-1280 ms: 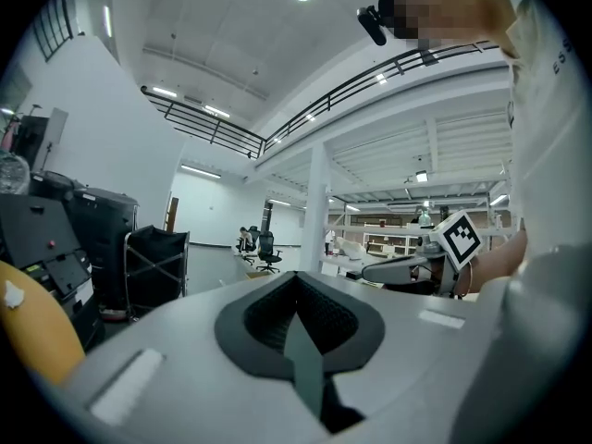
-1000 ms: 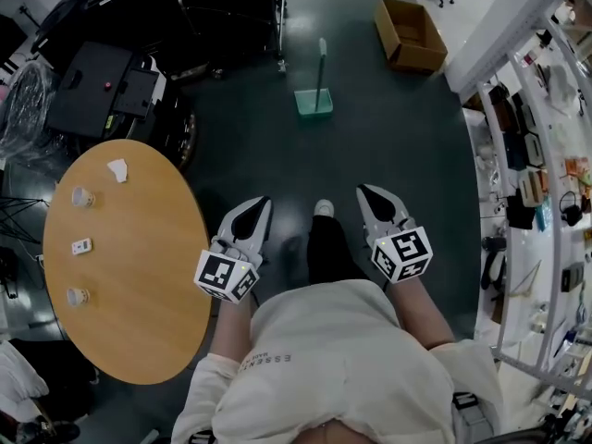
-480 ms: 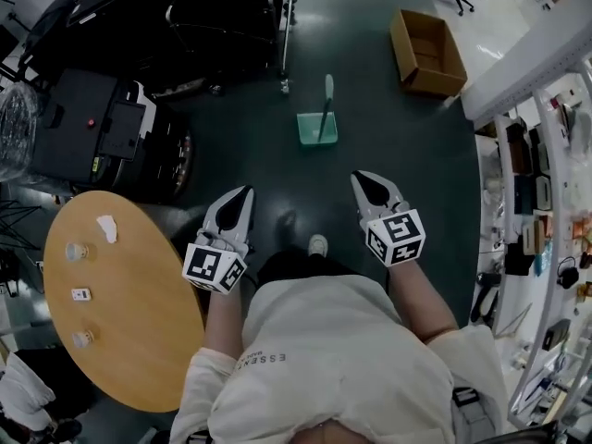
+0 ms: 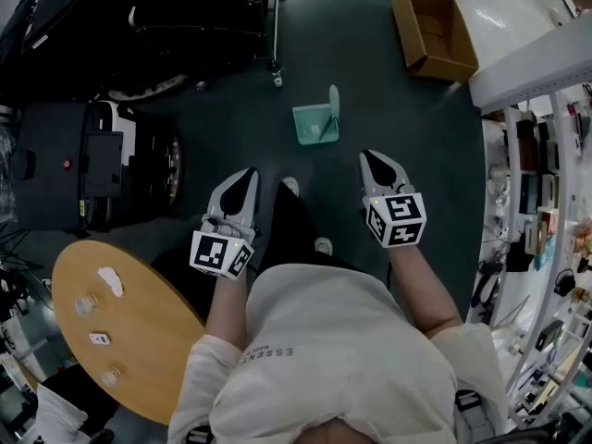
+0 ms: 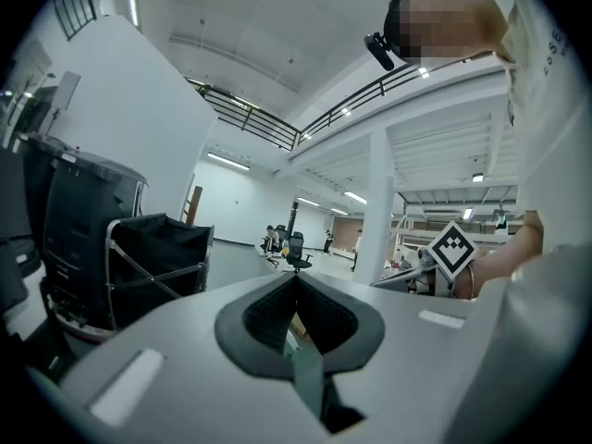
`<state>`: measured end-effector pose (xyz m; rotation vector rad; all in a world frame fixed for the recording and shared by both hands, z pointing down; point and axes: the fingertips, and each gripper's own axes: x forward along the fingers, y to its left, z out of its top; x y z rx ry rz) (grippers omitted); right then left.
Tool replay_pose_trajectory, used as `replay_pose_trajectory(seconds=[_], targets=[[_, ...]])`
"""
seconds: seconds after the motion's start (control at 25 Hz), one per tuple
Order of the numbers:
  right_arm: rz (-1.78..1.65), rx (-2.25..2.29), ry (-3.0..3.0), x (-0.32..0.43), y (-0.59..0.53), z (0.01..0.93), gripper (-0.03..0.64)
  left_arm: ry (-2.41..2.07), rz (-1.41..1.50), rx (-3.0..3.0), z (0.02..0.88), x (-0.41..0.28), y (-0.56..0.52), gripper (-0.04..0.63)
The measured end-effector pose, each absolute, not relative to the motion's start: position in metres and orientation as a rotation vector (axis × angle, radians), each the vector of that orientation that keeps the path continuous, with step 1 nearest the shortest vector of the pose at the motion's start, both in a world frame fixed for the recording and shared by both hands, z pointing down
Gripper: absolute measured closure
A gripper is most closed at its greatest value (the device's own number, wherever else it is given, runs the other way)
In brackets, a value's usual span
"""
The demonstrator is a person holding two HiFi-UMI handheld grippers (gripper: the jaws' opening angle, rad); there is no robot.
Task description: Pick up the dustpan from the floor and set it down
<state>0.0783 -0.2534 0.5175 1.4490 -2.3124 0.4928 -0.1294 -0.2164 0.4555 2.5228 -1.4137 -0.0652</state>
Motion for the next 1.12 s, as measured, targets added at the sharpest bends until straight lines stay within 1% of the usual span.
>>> replay_pose_trajectory(seconds=[0.08, 0.12, 0.2, 0.4, 0.64, 0.76, 0.88, 0.92, 0.96, 1.04, 1.12], targets=[[0.531, 1.46, -2.27, 0.072, -0.288, 0.533, 0.613, -1.372, -0.083, 2.541, 0.465, -0.131, -0.257, 0.578], [0.557, 1.455, -2.249, 0.069, -0.304, 0.543, 0.572, -1.348, -0.069, 2.556, 0.472, -0.13, -0.275, 0.579], [0.624, 1.422, -2.207, 0.062, -0.334, 0.569, 0.52, -1.289, -0.013, 2.592, 0.489, -0.126, -0.309, 0.578], [0.765, 1.315, -2.045, 0.052, -0.392, 0.661, 0.406, -1.186, 0.075, 2.569, 0.54, -0.12, -0.372, 0.578], [0.89, 1.351, -1.82, 0.07, -0.448, 0.756, 0.369, -1.141, 0.059, 2.45, 0.598, -0.119, -0.423, 0.578], [0.969, 1.305, -1.767, 0.067, -0.462, 0.793, 0.366, -1.125, 0.073, 2.441, 0.619, -0.118, -0.436, 0.578], [1.044, 1.211, -1.766, 0.051, -0.461, 0.821, 0.367, -1.109, 0.088, 2.438, 0.632, -0.12, -0.436, 0.578], [1.055, 1.193, -1.76, 0.048, -0.461, 0.826, 0.378, -1.104, 0.089, 2.436, 0.635, -0.121, -0.437, 0.578], [1.053, 1.19, -1.749, 0.048, -0.461, 0.829, 0.416, -1.1, 0.089, 2.434, 0.636, -0.121, -0.437, 0.578], [1.017, 1.206, -1.724, 0.052, -0.464, 0.827, 0.609, -1.095, 0.09, 2.433, 0.635, -0.122, -0.437, 0.578], [0.97, 1.204, -1.713, 0.057, -0.463, 0.821, 0.625, -1.095, 0.093, 2.43, 0.631, -0.124, -0.436, 0.578]])
